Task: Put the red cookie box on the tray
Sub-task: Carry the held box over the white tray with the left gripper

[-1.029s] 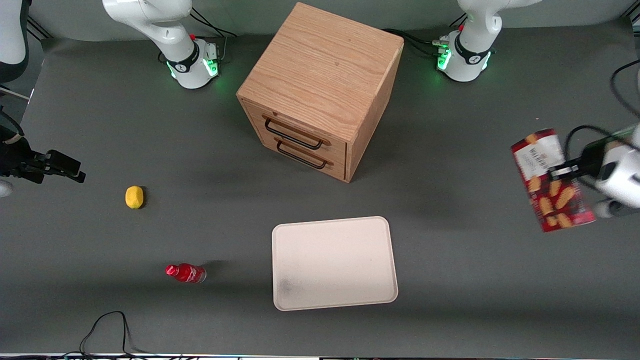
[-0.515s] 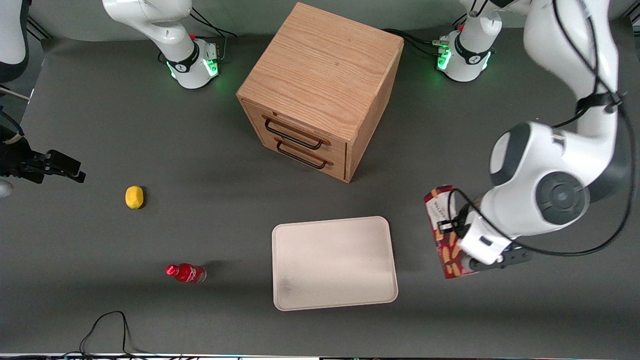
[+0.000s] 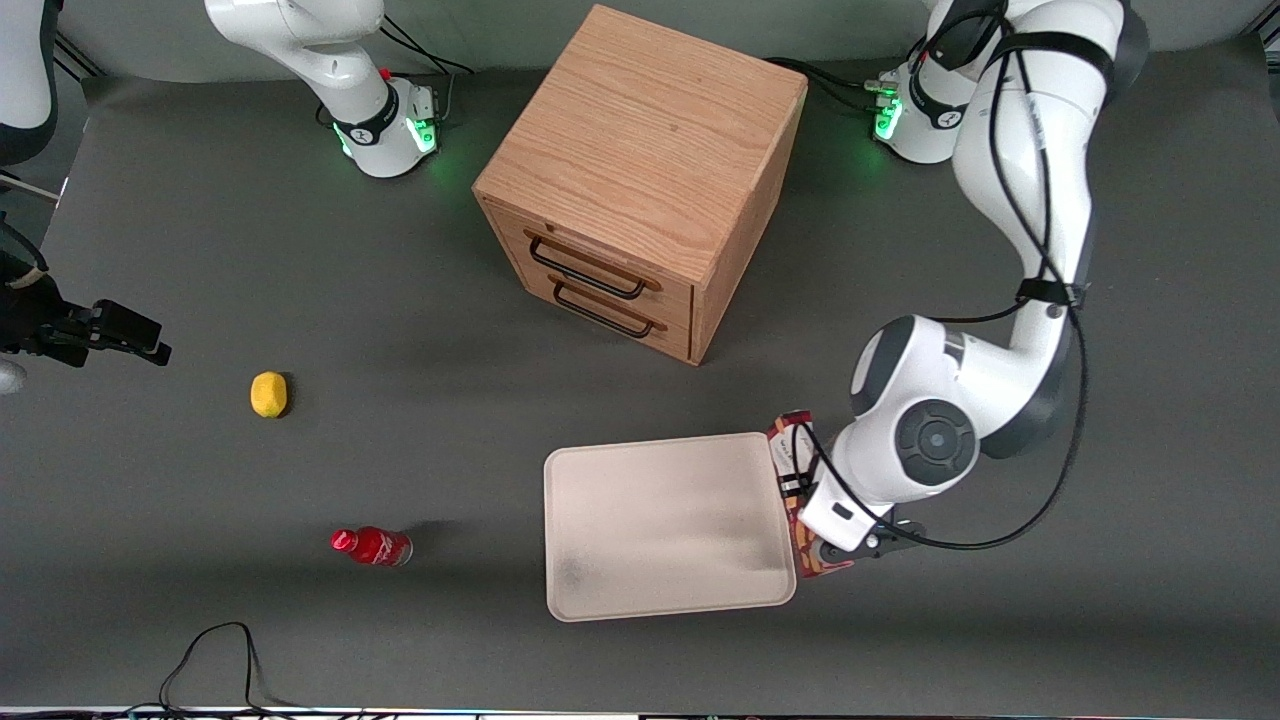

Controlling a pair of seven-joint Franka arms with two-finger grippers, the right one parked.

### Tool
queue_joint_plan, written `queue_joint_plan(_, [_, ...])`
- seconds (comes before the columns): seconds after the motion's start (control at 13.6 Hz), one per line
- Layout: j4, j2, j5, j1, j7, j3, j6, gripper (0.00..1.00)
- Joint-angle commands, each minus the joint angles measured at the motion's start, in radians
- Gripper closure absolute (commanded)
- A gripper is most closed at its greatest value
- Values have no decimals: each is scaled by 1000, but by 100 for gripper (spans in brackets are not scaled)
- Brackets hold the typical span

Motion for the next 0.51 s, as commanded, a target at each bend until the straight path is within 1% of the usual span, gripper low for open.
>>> queue_joint_plan(0.0, [55,54,8,-55,-42,26,23,100])
queue_joint_plan(0.22, [54,86,15,-75,-46,28,76,100])
queue_joint_plan(0.44, [54,108,42,-75,-45,28,100,100])
